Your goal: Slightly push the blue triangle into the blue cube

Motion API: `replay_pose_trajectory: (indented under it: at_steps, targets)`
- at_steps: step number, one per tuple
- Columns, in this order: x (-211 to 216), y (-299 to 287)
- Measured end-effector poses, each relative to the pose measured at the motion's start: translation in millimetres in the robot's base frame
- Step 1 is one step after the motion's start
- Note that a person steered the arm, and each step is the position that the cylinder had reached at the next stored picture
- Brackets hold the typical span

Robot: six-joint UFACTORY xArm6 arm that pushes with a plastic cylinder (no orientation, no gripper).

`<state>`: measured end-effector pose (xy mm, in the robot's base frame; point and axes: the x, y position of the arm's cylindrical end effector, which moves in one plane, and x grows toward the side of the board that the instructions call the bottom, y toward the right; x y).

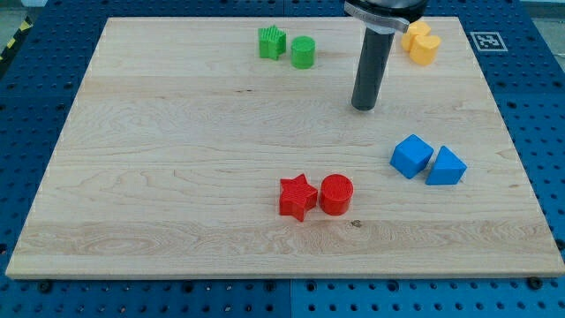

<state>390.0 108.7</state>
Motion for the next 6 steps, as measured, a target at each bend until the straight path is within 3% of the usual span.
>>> replay_pose_trajectory:
  at_steps: [2,5,6]
  targets:
    - [5,32]
    - [111,117]
    - [113,117]
